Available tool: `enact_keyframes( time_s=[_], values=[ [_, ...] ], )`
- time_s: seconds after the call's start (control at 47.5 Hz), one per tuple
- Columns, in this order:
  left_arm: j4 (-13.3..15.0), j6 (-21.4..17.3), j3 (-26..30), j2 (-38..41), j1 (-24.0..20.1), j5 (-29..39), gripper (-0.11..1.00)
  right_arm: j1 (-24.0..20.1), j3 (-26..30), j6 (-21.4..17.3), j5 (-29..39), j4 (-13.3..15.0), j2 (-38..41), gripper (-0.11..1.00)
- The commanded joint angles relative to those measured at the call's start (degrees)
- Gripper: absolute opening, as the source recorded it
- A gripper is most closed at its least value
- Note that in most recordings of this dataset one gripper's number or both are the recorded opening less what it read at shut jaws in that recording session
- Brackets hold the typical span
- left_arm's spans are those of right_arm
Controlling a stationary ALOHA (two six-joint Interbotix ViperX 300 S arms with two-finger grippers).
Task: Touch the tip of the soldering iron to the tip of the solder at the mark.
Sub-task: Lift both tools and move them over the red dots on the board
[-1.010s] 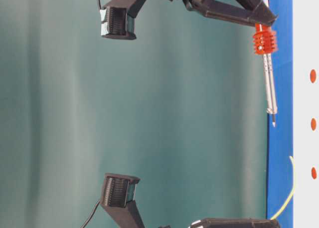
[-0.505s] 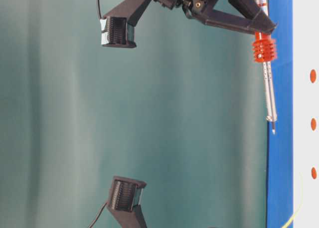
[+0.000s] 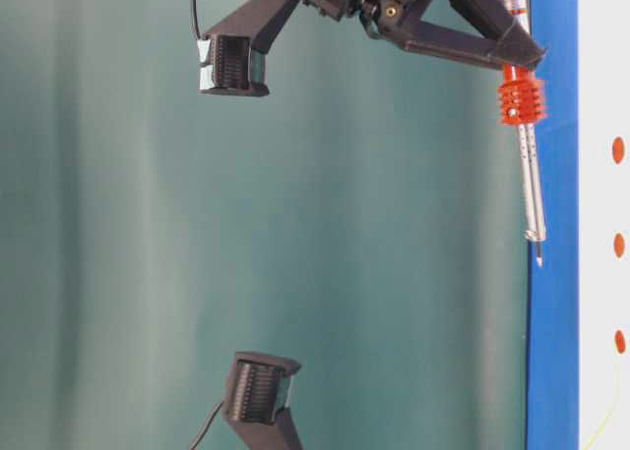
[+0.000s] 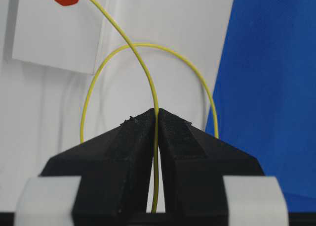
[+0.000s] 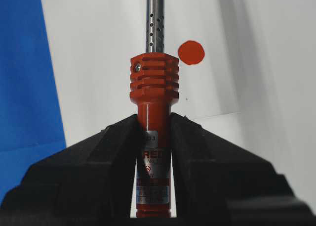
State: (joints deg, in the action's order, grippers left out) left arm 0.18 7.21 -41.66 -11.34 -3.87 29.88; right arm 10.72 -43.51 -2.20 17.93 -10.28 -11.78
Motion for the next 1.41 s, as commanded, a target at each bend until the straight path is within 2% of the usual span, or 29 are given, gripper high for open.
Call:
enact_keyframes(
  time_s=[0.0, 0.463, 0.737, 1.073, 1.389],
  values=[
    [-0.2, 0.0, 0.2, -0.3, 0.1, -0.8, 0.02, 0.2, 1.5, 0.0, -0.4, 0.1, -0.4, 0.06],
    [-0.2, 0.0, -0.4, 0.0, -0.1, -0.9, 0.02, 0.2, 1.7, 0.0, -0.4, 0.1, -0.3, 0.06],
    [-0.1, 0.0, -0.4, 0.0, -0.1, -0.9, 0.02, 0.2, 4.6, 0.2, -0.1, 0.4, 2.4, 0.06],
    [-0.2, 0.1, -0.4, 0.0, -0.1, -0.9, 0.02, 0.2, 13.6, 0.0, 5.0, 4.7, 10.8, 0.06],
    [-0.1, 0.1, -0.4, 0.0, -0.1, -0.9, 0.02, 0.6, 15.8, -0.1, 5.9, 6.1, 14.5, 0.06]
  ],
)
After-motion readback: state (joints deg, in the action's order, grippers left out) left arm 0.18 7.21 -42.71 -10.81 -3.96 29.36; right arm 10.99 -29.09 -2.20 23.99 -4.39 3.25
